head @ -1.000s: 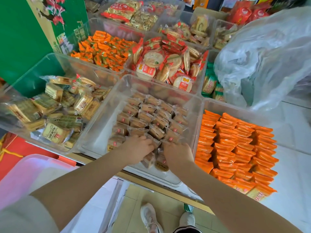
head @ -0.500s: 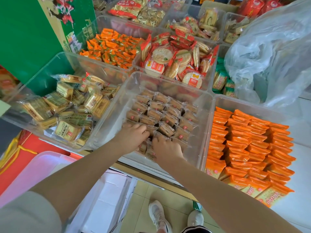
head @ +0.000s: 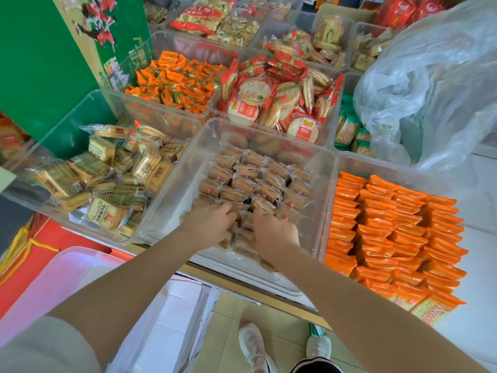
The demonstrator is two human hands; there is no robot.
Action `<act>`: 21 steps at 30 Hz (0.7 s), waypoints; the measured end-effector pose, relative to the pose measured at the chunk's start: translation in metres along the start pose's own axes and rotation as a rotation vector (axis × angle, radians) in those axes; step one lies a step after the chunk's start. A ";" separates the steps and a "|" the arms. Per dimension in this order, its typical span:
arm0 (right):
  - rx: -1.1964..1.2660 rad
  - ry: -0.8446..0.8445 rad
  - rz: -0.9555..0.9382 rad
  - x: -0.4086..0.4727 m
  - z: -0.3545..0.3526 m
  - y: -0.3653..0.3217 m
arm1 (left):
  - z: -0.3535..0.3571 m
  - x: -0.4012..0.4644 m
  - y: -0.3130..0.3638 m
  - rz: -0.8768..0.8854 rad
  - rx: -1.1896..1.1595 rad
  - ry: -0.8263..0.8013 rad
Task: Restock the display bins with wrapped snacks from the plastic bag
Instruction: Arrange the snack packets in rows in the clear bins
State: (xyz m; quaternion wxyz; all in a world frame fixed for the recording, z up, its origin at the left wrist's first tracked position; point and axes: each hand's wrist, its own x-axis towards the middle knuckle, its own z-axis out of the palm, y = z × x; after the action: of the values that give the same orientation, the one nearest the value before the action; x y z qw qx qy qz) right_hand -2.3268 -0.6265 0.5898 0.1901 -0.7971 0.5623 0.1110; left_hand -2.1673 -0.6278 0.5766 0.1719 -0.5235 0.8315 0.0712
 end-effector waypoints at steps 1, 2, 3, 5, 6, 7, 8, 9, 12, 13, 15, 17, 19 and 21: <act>0.087 0.007 0.011 -0.004 -0.011 0.011 | -0.007 -0.001 0.003 0.001 -0.032 0.008; 0.157 0.026 0.021 -0.010 -0.023 0.025 | -0.016 -0.001 0.009 0.005 -0.053 0.037; 0.215 0.071 0.032 -0.018 -0.036 0.041 | -0.028 -0.001 0.016 0.017 -0.074 0.086; 0.331 0.224 0.065 -0.034 -0.057 0.078 | -0.049 0.002 0.034 0.058 -0.126 0.165; 0.406 0.321 0.095 -0.043 -0.066 0.098 | -0.060 0.006 0.046 0.099 -0.153 0.174; 0.478 0.410 0.141 -0.050 -0.074 0.120 | -0.071 0.013 0.060 0.150 -0.185 0.175; 0.540 0.477 0.197 -0.056 -0.080 0.142 | -0.082 0.020 0.074 0.204 -0.221 0.180; 0.588 0.521 0.255 -0.062 -0.084 0.163 | -0.091 0.030 0.089 0.258 -0.256 0.184; 0.674 0.584 0.428 -0.077 -0.084 0.225 | -0.119 0.066 0.136 0.371 -0.334 0.203; 0.683 0.593 0.480 -0.082 -0.082 0.244 | -0.128 0.080 0.152 0.391 -0.346 0.206; 0.708 0.607 0.559 -0.092 -0.076 0.285 | -0.145 0.106 0.187 0.433 -0.378 0.220; 0.725 0.637 0.612 -0.103 -0.073 0.328 | -0.163 0.132 0.221 0.479 -0.387 0.245; 0.696 0.664 0.663 -0.113 -0.071 0.376 | -0.180 0.161 0.252 0.508 -0.369 0.267; 0.620 0.671 0.707 -0.121 -0.070 0.427 | -0.196 0.193 0.283 0.498 -0.368 0.275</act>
State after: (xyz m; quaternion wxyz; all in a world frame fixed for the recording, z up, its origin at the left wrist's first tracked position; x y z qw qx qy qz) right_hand -2.7711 -0.6796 0.6245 0.1773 -0.4593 0.8303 -0.2611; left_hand -2.5374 -0.7243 0.6719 -0.0620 -0.3311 0.9224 0.1887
